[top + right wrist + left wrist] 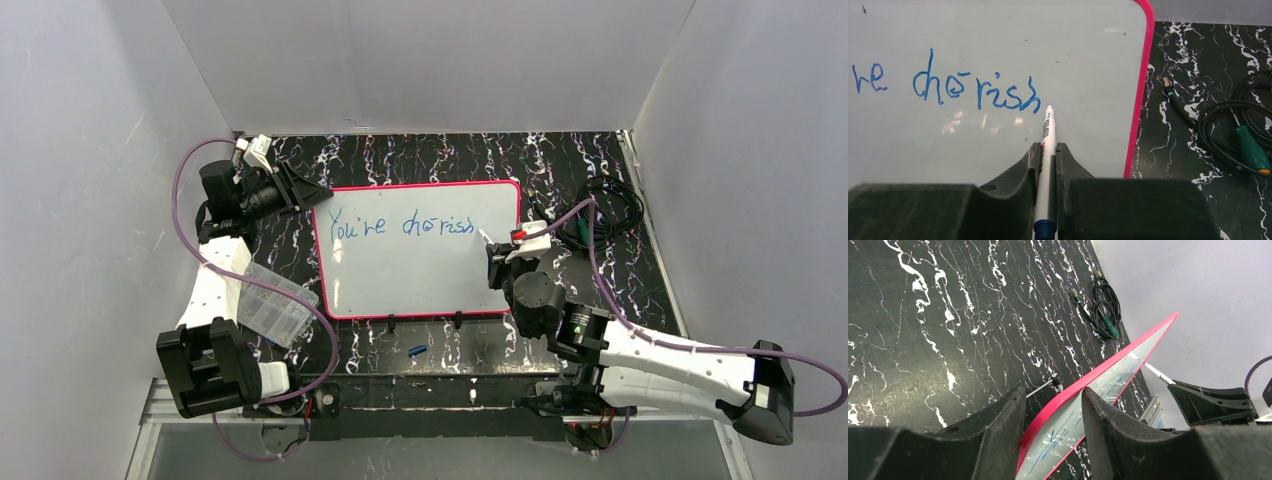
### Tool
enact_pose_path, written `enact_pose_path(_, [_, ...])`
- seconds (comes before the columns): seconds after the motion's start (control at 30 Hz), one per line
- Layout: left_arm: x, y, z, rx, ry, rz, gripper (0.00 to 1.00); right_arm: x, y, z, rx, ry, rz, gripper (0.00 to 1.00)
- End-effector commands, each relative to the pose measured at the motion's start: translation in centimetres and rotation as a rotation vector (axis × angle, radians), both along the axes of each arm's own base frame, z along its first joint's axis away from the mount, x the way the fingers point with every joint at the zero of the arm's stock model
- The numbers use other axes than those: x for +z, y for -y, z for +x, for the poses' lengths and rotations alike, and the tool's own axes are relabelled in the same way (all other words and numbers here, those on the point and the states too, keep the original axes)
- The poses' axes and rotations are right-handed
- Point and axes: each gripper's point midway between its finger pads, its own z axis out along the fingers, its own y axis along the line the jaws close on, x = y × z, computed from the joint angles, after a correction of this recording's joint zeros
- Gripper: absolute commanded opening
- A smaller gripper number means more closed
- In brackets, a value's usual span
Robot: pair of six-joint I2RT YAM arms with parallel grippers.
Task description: Write a sentence on the whiteboard
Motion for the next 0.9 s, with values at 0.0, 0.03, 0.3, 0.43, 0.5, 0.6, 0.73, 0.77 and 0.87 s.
enact_pose_path(0.0, [1.0,0.8,-1.0,-0.043,0.023,-0.010,0.43,1.9,0.1,0.6,-0.040,0.051,0.029,0.01])
enact_pose_path(0.03, [1.0,0.8,-1.0,-0.044,0.024,-0.010,0.43,2.0,0.0,0.7,-0.038,0.055,0.028,0.01])
enact_pose_path(0.3, [1.0,0.8,-1.1,-0.043,0.025,-0.010,0.43,1.7,-0.2,1.0,-0.051,0.062,-0.006,0.01])
enact_pose_path(0.43, [1.0,0.8,-1.1,-0.044,0.026,-0.009,0.43,1.0,0.0,0.9,-0.058,0.042,-0.027,0.01])
enact_pose_path(0.5, [1.0,0.8,-1.1,-0.043,0.027,-0.009,0.43,0.8,0.4,0.9,-0.068,0.034,-0.033,0.01])
enact_pose_path(0.6, [1.0,0.8,-1.1,-0.044,0.026,-0.009,0.43,0.6,1.0,0.8,-0.086,0.028,-0.036,0.01])
enact_pose_path(0.73, [1.1,0.8,-1.1,-0.044,0.028,-0.009,0.43,1.0,1.5,0.8,-0.104,0.038,-0.032,0.01])
enact_pose_path(0.77, [1.0,0.8,-1.1,-0.044,0.025,-0.009,0.43,1.2,1.5,0.8,-0.106,0.042,-0.030,0.01])
enact_pose_path(0.87, [1.0,0.8,-1.1,-0.043,0.025,-0.009,0.43,1.8,1.4,1.0,-0.107,0.059,-0.030,0.01])
